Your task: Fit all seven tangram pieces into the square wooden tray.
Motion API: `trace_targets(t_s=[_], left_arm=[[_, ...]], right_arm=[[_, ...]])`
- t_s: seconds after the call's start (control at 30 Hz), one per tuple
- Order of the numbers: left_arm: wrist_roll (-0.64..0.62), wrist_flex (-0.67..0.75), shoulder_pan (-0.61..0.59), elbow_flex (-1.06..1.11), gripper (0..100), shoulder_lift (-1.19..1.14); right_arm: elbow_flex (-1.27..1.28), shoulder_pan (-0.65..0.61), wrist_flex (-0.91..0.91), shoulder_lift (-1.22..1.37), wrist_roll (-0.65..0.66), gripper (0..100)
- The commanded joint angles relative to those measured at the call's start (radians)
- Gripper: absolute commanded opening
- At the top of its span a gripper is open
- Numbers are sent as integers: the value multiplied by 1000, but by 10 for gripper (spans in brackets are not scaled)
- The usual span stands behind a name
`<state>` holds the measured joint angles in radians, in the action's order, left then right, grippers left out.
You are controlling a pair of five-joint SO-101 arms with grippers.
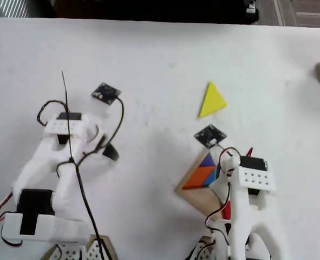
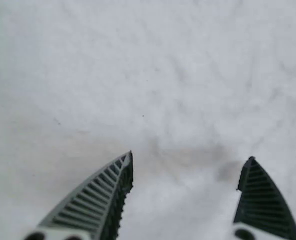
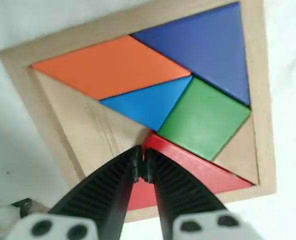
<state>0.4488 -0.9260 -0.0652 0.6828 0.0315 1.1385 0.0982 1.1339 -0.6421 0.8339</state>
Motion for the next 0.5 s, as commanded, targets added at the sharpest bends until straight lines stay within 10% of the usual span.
trace_targets(t_s=[0.0, 0.47], left_arm=[[12, 12, -5, -55, 332, 2], [12, 12, -7, -55, 332, 2]], right_arm=[[-69, 12, 79, -28, 17, 18], [-121, 374, -10, -22, -161, 19]])
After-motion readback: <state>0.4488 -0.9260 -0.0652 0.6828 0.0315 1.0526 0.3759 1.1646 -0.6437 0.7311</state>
